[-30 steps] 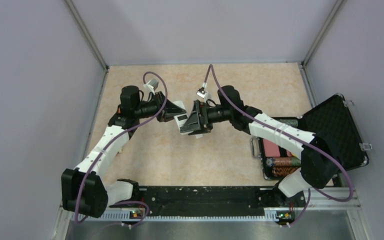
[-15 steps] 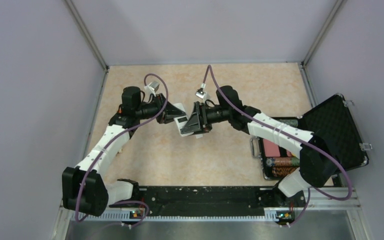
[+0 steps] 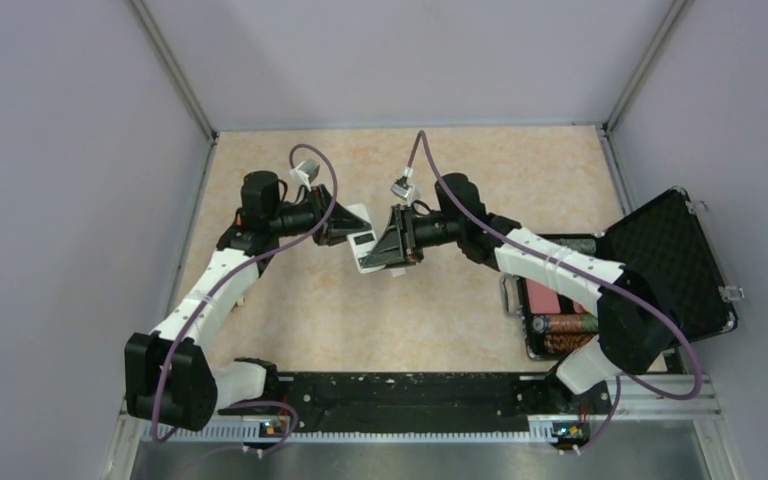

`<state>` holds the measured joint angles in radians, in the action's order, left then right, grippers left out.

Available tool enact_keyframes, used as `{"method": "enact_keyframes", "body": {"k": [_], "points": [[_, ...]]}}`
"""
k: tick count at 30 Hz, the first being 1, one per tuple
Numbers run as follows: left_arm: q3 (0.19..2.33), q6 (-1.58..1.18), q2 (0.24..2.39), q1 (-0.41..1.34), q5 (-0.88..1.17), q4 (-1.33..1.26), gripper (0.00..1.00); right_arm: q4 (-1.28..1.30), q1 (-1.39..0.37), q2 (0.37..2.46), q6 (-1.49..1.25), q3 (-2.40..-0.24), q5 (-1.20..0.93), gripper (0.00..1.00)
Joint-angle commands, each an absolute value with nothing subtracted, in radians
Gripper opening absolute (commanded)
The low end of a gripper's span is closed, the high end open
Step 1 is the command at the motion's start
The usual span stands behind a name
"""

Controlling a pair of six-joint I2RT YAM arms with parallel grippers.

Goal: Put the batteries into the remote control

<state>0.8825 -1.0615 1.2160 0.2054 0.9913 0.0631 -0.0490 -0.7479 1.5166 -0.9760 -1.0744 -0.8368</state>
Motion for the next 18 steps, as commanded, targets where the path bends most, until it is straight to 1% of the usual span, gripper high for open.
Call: {"method": "enact_keyframes", "body": {"k": [1,3,6,10,12,18], "points": [[0.912,-1.139,1.207,0.212,1.059,-0.041,0.00,-0.138,-0.753,1.511,-0.975,-1.059,-0.829,0.30],[0.908,-1.142,1.206,0.212,1.058,-0.056,0.00,-0.161,-0.752,1.504,-0.986,-1.056,-0.836,0.35],[0.908,-1.139,1.204,0.210,1.055,-0.076,0.00,-0.192,-0.746,1.481,-1.014,-1.054,-0.843,0.53],[0.914,-1.109,1.198,0.207,1.052,-0.095,0.00,-0.219,-0.727,1.449,-1.049,-1.047,-0.849,0.66],[0.915,-1.093,1.194,0.205,1.051,-0.111,0.00,-0.227,-0.717,1.434,-1.057,-1.039,-0.852,0.68],[0.900,-1.044,1.169,0.199,1.035,-0.155,0.00,-0.214,-0.701,1.385,-1.057,-1.013,-0.856,0.70]]}}
